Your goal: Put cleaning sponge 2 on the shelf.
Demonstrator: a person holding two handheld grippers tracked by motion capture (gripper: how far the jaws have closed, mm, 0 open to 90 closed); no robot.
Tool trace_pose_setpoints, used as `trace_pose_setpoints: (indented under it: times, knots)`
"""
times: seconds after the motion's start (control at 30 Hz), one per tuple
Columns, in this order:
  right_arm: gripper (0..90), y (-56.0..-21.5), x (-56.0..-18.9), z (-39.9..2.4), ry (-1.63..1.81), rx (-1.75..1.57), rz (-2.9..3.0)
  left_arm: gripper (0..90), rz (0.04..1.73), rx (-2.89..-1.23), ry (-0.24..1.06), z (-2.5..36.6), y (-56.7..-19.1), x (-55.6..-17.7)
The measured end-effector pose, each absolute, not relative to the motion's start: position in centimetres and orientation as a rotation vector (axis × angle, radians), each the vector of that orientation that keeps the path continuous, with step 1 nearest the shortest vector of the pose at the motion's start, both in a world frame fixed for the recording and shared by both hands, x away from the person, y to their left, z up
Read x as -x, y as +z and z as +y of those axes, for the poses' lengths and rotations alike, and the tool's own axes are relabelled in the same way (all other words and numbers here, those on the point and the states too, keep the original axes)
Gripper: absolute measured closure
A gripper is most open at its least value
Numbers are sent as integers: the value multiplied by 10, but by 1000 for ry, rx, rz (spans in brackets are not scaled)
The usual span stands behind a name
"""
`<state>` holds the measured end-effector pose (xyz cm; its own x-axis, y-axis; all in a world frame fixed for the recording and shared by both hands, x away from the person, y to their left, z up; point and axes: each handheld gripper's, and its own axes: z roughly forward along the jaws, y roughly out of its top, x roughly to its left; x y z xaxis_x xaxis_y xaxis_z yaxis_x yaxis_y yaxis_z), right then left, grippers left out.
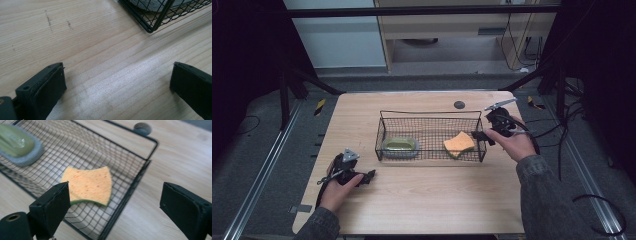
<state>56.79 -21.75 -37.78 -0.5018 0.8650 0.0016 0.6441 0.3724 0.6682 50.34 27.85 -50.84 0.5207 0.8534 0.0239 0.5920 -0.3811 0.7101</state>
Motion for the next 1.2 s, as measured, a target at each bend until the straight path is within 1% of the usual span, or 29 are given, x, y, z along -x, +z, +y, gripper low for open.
trace_pose_setpoints:
  times: [0.2, 0.3, 0.37, 0.47, 0.73, 0.97, 1.2]
  knots:
    - [82, -376, -561, -235, 910, -1335, 2208, 0, 1171, -2110, 518, 278, -508, -503]
    - [98, -378, -556, -242, 899, -1342, 2188, 0, 1171, -2111, 518, 278, -508, -503]
    - [112, -381, -551, -246, 898, -1347, 2185, 0, 1171, -2110, 518, 278, -508, -503]
    - [90, -388, -544, -253, 896, -1363, 2166, 0, 1171, -2110, 518, 278, -508, -503]
    - [92, -403, -517, -271, 925, -1397, 2133, 0, 1172, -2110, 518, 278, -508, -503]
    - [116, -422, -500, -284, 938, -1418, 2091, 0, 1172, -2109, 519, 278, -508, -503]
    - [123, -453, -493, -288, 929, -1478, 2091, 0, 1172, -2109, 519, 278, -508, -503]
